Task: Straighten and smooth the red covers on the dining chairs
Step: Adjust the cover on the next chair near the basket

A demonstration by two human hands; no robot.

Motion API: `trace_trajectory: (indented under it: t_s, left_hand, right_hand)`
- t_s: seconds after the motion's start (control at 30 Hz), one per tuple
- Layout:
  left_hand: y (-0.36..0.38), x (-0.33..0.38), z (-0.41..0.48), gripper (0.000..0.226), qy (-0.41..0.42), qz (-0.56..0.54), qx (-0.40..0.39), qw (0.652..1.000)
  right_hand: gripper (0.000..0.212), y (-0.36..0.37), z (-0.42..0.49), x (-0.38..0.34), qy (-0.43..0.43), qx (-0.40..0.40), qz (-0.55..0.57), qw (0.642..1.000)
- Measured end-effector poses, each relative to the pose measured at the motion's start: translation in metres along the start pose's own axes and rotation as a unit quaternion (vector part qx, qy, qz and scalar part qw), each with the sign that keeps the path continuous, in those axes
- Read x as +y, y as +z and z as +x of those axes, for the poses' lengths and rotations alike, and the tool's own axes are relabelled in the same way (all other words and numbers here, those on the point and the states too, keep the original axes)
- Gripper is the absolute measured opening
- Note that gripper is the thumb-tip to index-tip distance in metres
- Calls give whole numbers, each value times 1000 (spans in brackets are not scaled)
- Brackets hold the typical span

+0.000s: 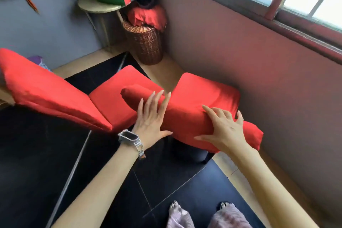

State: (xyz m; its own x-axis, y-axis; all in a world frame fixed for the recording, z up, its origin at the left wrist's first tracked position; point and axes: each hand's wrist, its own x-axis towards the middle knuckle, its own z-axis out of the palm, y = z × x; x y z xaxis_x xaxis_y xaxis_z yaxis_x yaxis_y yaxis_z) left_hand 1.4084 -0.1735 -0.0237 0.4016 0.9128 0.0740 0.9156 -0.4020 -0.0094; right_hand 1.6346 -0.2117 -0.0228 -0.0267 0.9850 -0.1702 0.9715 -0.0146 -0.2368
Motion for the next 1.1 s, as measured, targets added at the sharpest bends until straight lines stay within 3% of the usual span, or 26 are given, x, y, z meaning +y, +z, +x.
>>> trace_trajectory:
  t_s: [0.1, 0.23, 0.33, 0.43, 0.57, 0.67, 0.77, 0.87, 0.93, 1.03, 1.1]
  left_hand:
    - [3, -30, 33, 124, 90, 101, -69, 988]
    - [-5, -52, 63, 105, 146, 9, -129, 981]
    - [-17, -64, 79, 92, 32, -186, -127, 974]
    - [-15, -85, 95, 68, -91, -132, -168, 973]
    - [-1, -99, 118, 42, -196, -184, -194, 943]
    - [8, -108, 132, 51, -274, -224, -218, 910]
    - [15, -117, 130, 63, -378, -304, -207, 850]
    - [23, -119, 118, 61, -447, -375, -114, 804]
    - [25, -118, 112, 63, -472, -398, -77, 783]
    - [22, -116, 111, 65, -494, -434, -96, 747]
    - [19, -116, 112, 59, -490, -455, -123, 733]
  right_hand:
    - [100, -6, -6, 16, 41, 3, -17, 999]
    - [93, -13, -28, 40, 85, 19, 42, 995]
    - [74, -7, -44, 46, 132, 103, 167, 972]
    - [61, 7, -46, 44, 148, 172, 268, 936]
    - [55, 17, -45, 43, 142, 202, 331, 911]
    - [47, 18, -44, 43, 143, 218, 394, 881]
    - [25, 16, -31, 43, 217, 232, 470, 823]
    - [43, 9, -13, 54, 302, 173, 480, 805]
    - [40, 0, -2, 61, 342, 113, 489, 794]
    - [22, -10, 6, 66, 380, 34, 487, 785]
    - [48, -14, 3, 66, 417, -62, 536, 731]
